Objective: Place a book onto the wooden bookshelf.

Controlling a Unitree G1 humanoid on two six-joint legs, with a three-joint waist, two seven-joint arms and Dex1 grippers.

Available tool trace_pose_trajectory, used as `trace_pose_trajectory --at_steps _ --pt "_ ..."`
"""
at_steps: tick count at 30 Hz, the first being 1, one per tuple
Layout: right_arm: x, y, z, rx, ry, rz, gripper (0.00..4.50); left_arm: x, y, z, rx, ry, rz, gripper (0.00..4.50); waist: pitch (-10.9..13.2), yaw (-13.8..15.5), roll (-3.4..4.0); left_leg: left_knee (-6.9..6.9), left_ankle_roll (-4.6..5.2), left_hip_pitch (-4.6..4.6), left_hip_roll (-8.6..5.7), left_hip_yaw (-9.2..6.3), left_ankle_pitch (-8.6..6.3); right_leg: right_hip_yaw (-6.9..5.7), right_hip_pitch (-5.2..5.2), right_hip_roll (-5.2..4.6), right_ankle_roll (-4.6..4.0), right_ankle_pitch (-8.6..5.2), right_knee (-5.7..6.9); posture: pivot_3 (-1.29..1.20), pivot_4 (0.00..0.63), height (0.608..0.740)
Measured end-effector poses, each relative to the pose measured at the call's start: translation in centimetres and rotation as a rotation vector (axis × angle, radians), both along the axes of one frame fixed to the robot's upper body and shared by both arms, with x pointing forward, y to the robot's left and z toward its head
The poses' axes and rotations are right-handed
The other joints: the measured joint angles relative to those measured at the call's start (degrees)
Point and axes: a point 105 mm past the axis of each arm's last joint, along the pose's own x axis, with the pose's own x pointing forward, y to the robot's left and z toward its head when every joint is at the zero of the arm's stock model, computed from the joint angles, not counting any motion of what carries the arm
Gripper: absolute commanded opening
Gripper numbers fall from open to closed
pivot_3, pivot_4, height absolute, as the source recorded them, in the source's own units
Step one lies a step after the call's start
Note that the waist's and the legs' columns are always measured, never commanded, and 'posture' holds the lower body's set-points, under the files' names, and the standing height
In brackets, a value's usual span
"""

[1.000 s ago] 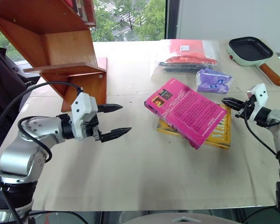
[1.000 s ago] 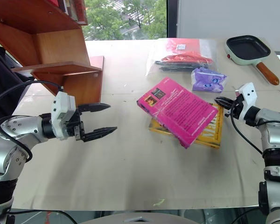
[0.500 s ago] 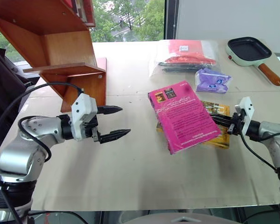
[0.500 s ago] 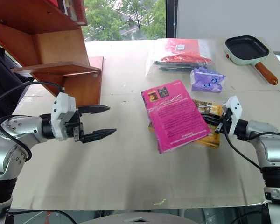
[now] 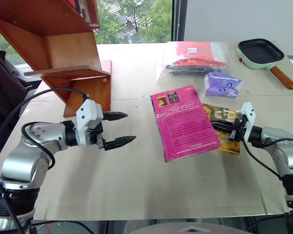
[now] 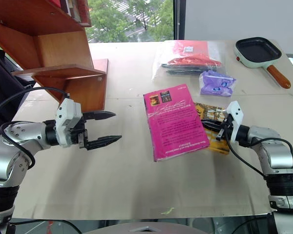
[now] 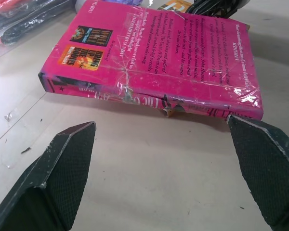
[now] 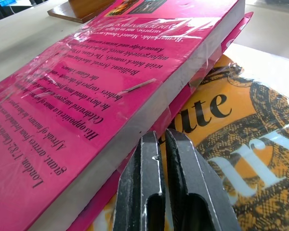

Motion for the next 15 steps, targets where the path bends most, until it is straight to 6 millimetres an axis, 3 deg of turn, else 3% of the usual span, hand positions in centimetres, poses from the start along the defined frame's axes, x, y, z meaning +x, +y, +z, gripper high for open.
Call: trace_pose_trajectory --at_steps 3,6,9,12,15 --pt "0.1 0.1 0.0 0.002 -0.003 0.003 0.08 0.2 -0.1 -0.3 -0.035 0.021 0.027 4.5 0.0 0.0 0.0 0.0 0.0 0.01 0.0 0.0 0.0 0.0 0.0 0.0 0.0 0.0 0.01 0.0 0.15 0.74" --pt "0.6 -0.3 0.2 -0.003 -0.022 -0.015 0.08 0.6 -0.8 -0.8 -0.179 0.1 0.083 4.5 0.0 0.0 -0.02 0.09 0.0 0.0 -0.01 0.02 0.0 0.03 0.01 0.03 0.07 0.04 0.04 0.0 0.15 0.74" --pt "0.5 -2.3 1.3 0.006 -0.086 -0.056 0.08 0.7 -2.9 -1.8 -0.485 0.342 0.135 4.5 0.0 0.4 -0.06 0.32 0.02 -0.09 -0.04 -0.03 -0.01 -0.01 0.01 0.09 0.17 0.1 0.1 0.0 0.15 0.74" --pt "-0.3 -4.5 2.2 -0.008 -0.125 -0.095 0.08 0.8 -3.8 -2.5 -0.665 0.52 0.164 4.5 0.0 0.6 -0.16 0.51 0.05 -0.13 -0.05 -0.03 -0.03 0.01 0.03 0.08 0.2 0.12 0.17 0.0 0.15 0.74" --pt "-2.5 -5.8 2.4 -0.007 -0.101 -0.097 1.34 1.9 -4.0 -3.4 -0.762 0.644 0.222 4.5 -0.1 1.0 -0.15 0.54 0.04 -0.08 -0.03 -0.03 -0.03 0.03 0.06 0.07 0.18 0.15 0.22 0.0 0.15 0.74"
